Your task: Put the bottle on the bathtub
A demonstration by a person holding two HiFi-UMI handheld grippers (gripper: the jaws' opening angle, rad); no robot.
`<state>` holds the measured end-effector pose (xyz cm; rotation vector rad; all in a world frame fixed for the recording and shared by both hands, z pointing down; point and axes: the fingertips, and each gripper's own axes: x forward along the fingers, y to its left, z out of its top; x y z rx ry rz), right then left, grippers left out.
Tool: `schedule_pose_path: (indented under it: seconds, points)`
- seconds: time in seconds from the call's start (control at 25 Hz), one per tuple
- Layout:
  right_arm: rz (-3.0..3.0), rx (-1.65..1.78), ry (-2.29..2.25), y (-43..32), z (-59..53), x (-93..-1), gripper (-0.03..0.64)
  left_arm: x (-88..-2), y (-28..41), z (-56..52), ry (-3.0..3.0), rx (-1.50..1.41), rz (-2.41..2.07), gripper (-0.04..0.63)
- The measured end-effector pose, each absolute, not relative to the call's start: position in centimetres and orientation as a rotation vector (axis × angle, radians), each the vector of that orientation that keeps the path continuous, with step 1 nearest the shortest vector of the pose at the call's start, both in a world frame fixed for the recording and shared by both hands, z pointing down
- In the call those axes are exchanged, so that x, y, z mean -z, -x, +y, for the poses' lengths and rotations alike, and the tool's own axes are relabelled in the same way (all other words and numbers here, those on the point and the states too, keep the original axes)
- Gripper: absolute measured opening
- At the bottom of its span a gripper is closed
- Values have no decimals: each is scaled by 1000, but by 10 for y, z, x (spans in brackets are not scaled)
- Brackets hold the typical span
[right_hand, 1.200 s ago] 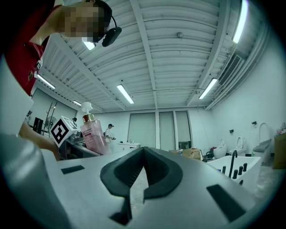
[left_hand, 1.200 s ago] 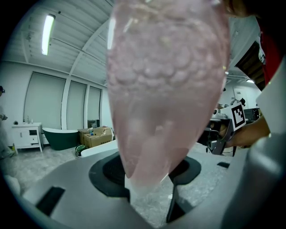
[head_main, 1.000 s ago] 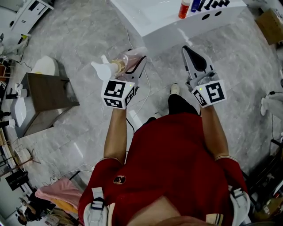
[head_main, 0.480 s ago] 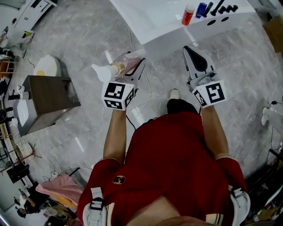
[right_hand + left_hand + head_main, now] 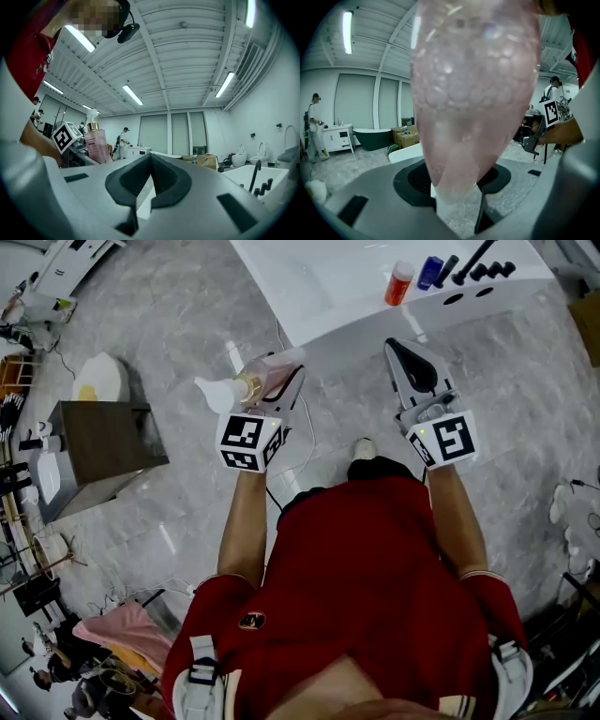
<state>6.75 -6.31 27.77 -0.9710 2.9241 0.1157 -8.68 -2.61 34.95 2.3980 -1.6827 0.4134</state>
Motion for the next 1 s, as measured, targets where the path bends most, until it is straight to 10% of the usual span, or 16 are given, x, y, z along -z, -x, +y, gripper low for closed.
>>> schedule_pose_path:
  seconds: [1.0]
  points:
    - [2955, -79, 992, -50, -121, -298, -5, -386, 96, -98, -2349, -467, -1647, 244]
